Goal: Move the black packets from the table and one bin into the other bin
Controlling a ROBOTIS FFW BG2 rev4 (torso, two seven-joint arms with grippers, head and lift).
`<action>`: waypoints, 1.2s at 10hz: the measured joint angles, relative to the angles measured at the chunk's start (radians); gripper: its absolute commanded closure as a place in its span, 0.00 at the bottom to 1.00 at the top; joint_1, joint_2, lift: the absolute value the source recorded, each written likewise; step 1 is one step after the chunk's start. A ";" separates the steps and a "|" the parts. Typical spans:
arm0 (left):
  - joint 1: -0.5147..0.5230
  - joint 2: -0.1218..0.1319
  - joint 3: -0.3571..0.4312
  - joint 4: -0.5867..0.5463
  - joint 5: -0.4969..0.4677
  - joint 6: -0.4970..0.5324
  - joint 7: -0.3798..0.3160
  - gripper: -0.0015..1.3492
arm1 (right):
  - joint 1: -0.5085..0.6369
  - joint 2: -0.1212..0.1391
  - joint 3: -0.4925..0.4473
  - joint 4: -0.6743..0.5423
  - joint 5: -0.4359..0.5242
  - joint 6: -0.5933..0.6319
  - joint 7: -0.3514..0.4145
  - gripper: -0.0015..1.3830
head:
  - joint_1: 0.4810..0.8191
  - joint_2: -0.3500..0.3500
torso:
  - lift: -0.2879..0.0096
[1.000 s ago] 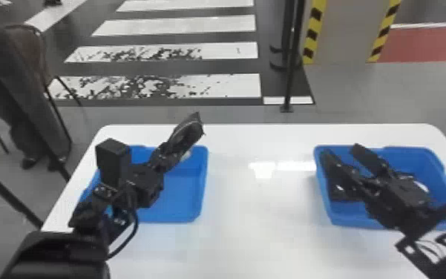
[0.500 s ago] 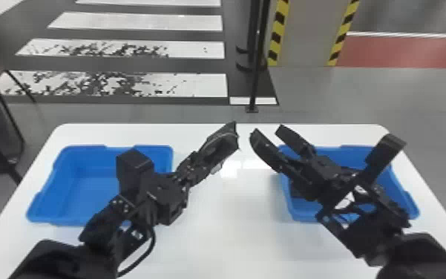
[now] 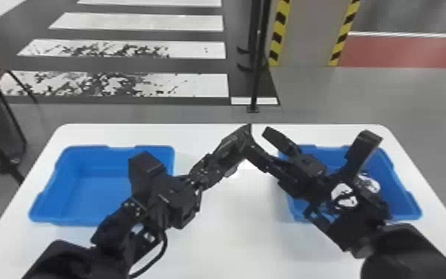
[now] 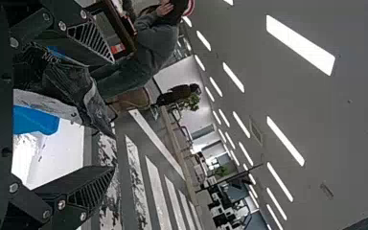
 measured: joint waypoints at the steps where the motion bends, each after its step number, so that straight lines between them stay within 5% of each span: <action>1: -0.006 0.005 -0.021 -0.001 0.008 -0.001 0.000 0.89 | -0.012 -0.001 0.009 0.014 0.008 0.000 0.000 0.21 | 0.63 0.43 | 0.60; 2: -0.012 0.010 -0.036 -0.002 0.011 0.000 0.000 0.89 | -0.023 -0.003 0.019 0.028 0.008 0.003 0.002 0.32 | 0.63 0.43 | 0.60; 3: -0.016 0.012 -0.044 -0.002 0.013 0.000 0.000 0.89 | -0.034 -0.006 0.030 0.035 0.007 0.018 0.010 0.65 | 0.63 0.43 | 0.60; 4: -0.018 0.013 -0.049 -0.002 0.014 0.000 0.000 0.89 | -0.045 -0.009 0.041 0.037 0.007 0.046 0.015 0.80 | 0.63 0.44 | 0.60; 8: -0.017 0.012 -0.044 -0.002 0.015 -0.009 0.000 0.89 | -0.047 -0.012 0.050 0.014 -0.007 0.099 0.011 0.80 | 0.63 0.46 | 0.60; 9: -0.016 0.011 -0.042 -0.002 0.017 -0.017 0.000 0.78 | -0.046 -0.012 0.050 0.010 -0.008 0.100 0.011 0.80 | 0.63 0.46 | 0.60; 11: -0.010 0.006 -0.028 0.000 0.034 -0.043 0.000 0.14 | -0.041 -0.012 0.030 -0.003 -0.005 0.085 0.011 0.80 | 0.63 0.46 | 0.60; 12: -0.007 0.005 -0.023 0.002 0.037 -0.046 0.000 0.05 | -0.038 -0.012 0.002 -0.007 -0.003 0.067 0.011 0.80 | 0.63 0.45 | 0.60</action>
